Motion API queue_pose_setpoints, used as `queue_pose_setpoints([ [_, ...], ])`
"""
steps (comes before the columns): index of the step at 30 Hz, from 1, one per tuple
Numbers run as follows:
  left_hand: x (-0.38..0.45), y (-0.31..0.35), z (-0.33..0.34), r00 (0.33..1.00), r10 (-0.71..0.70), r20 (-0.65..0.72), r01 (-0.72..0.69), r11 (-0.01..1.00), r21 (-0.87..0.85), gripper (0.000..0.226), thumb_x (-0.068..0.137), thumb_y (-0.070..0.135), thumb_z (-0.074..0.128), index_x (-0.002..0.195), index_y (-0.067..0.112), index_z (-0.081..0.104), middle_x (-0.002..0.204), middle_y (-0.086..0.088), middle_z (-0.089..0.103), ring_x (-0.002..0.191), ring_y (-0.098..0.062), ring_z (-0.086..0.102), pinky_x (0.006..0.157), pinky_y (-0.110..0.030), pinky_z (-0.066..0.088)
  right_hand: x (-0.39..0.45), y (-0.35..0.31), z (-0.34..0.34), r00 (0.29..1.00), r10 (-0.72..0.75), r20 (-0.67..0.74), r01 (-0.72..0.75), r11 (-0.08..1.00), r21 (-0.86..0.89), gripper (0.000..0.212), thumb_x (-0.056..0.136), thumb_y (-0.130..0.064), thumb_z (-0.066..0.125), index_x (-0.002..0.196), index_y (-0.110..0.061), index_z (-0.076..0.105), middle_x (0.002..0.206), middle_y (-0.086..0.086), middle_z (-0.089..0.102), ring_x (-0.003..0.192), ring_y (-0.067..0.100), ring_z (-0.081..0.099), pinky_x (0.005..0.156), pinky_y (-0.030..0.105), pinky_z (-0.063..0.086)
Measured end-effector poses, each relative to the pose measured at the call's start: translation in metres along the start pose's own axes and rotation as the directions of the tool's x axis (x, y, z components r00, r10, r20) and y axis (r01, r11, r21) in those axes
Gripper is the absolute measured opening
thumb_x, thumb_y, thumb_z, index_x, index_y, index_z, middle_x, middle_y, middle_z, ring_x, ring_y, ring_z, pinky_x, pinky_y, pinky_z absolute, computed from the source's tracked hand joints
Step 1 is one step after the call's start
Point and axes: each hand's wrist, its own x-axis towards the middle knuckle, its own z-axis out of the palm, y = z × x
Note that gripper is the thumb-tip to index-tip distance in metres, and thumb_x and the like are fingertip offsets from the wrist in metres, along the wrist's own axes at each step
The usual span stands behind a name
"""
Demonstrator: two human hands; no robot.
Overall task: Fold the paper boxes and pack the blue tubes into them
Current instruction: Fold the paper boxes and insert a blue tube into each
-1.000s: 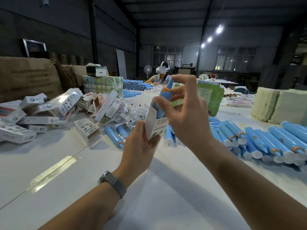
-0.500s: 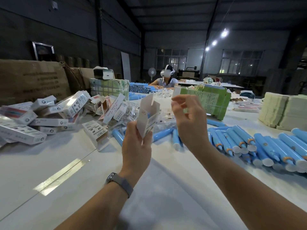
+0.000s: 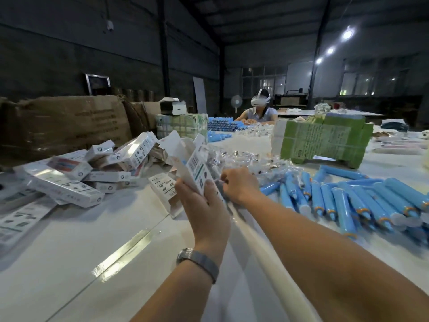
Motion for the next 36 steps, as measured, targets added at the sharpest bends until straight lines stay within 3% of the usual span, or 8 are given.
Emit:
queue_pose_setpoints([
  [3,-0.002,0.003,0.001,1.000,-0.002,0.028,0.002,1.000,-0.004,0.032,0.101,0.012,0.051,0.096,0.039,0.033,0.127,-0.004,0.044,0.125,-0.027,0.048,0.095,-0.040,0.055,-0.003,0.004,-0.009,0.992,0.027,-0.120,-0.007,0.985,0.170,0.023,0.088,-0.015,0.060,0.107,-0.017,0.072,0.101,0.007,0.071,0.095,0.024,0.064,0.077,0.029,0.049],
  [8,-0.008,0.003,0.004,0.994,0.004,0.113,0.002,0.999,-0.052,0.033,0.101,0.011,0.053,0.097,0.039,0.036,0.132,-0.005,0.050,0.119,-0.019,0.053,0.076,-0.008,0.051,-0.028,0.011,-0.064,0.934,0.111,-0.339,0.088,0.849,0.521,0.023,0.089,-0.008,0.066,0.111,-0.009,0.068,0.092,0.003,0.069,0.078,0.011,0.058,0.072,0.019,0.050],
  [12,-0.021,0.010,0.008,0.965,0.084,0.250,-0.081,0.996,-0.022,0.038,0.100,0.014,0.056,0.097,0.048,0.038,0.119,0.008,0.055,0.106,-0.005,0.059,0.080,-0.024,0.055,-0.072,0.013,-0.134,0.858,0.134,-0.495,0.274,0.696,0.663,0.014,0.093,-0.022,0.066,0.102,-0.013,0.070,0.066,-0.009,0.058,0.054,0.001,0.046,0.054,0.019,0.039],
  [16,-0.035,0.013,0.012,0.915,0.132,0.381,-0.169,0.984,0.064,0.036,0.098,0.016,0.060,0.093,0.042,0.036,0.116,0.001,0.057,0.104,-0.025,0.060,0.084,-0.053,0.056,-0.126,0.013,-0.183,0.817,0.099,-0.569,0.425,0.564,0.708,0.006,0.093,-0.023,0.065,0.096,-0.026,0.069,0.076,-0.009,0.066,0.065,0.007,0.057,0.060,0.024,0.047],
  [24,-0.045,0.018,0.011,0.863,0.167,0.477,-0.244,0.964,0.104,0.042,0.095,0.014,0.064,0.088,0.045,0.037,0.109,-0.007,0.063,0.096,-0.031,0.065,0.074,-0.056,0.056,-0.155,0.028,-0.195,0.819,-0.057,-0.570,0.447,0.687,0.573,0.010,0.090,-0.011,0.069,0.097,-0.019,0.069,0.071,-0.012,0.063,0.059,0.001,0.056,0.057,0.019,0.049],
  [29,-0.045,0.017,0.011,0.852,0.190,0.488,-0.281,0.952,0.121,0.031,0.095,0.017,0.064,0.092,0.034,0.038,0.109,-0.012,0.063,0.097,-0.035,0.063,0.076,-0.057,0.055,-0.150,0.037,-0.188,0.793,-0.075,-0.605,0.478,0.693,0.540,0.018,0.085,-0.013,0.072,0.097,-0.026,0.068,0.071,-0.009,0.066,0.061,0.009,0.061,0.061,0.030,0.057],
  [32,-0.051,0.021,0.012,0.834,0.198,0.516,-0.285,0.954,0.093,0.021,0.090,0.030,0.059,0.091,0.034,0.039,0.110,-0.008,0.063,0.097,-0.034,0.062,0.076,-0.057,0.053,-0.150,0.037,-0.171,0.767,-0.171,-0.619,0.460,0.818,0.345,0.029,0.082,-0.013,0.075,0.105,-0.021,0.059,0.071,-0.014,0.062,0.061,0.007,0.060,0.060,0.030,0.055],
  [36,-0.052,0.022,0.012,0.818,0.206,0.537,-0.293,0.953,0.082,0.026,0.094,0.022,0.063,0.090,0.033,0.040,0.112,-0.010,0.063,0.096,-0.031,0.062,0.076,-0.056,0.052,-0.147,0.044,-0.161,0.686,-0.312,-0.658,0.470,0.880,0.072,0.014,0.085,-0.018,0.075,0.090,-0.009,0.066,0.083,-0.009,0.063,0.074,0.011,0.057,0.065,0.036,0.051],
])
